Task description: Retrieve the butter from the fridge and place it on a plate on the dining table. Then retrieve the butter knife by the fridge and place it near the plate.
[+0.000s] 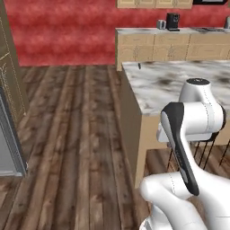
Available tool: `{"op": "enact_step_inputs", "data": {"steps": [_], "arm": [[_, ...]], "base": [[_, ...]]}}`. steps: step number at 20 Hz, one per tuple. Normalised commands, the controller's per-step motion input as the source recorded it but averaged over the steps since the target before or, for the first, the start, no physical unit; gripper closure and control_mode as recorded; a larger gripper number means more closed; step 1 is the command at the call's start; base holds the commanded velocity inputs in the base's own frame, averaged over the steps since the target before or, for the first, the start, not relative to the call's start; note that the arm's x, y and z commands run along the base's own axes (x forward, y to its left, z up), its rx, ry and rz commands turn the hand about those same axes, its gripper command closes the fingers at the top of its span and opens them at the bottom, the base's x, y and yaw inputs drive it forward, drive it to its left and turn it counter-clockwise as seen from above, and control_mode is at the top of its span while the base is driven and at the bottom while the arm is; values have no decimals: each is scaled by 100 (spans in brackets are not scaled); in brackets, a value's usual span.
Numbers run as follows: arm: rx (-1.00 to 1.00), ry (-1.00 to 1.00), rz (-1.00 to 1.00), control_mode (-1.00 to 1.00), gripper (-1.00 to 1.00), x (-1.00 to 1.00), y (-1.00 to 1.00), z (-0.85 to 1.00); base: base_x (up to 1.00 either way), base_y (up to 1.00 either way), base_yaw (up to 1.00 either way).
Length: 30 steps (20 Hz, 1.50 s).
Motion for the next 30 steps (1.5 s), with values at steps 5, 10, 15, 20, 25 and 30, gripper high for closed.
{"op": "enact_step_inputs", "data": {"steps": [5,10,15,20,25,30], "arm": [[0,0,0,100,-100,0,0,0],[0,0,0,100,-100,0,0,0],[0,0,0,100,-100,0,0,0],[0,0,0,100,-100,0,0,0],[0,0,0,100,-100,0,0,0],[0,0,0,100,-100,0,0,0]], "base": [[57,86,-46],[35,47,-18],[28,9,21],[23,5,31],[40,9,5],[93,29,-11]]}}
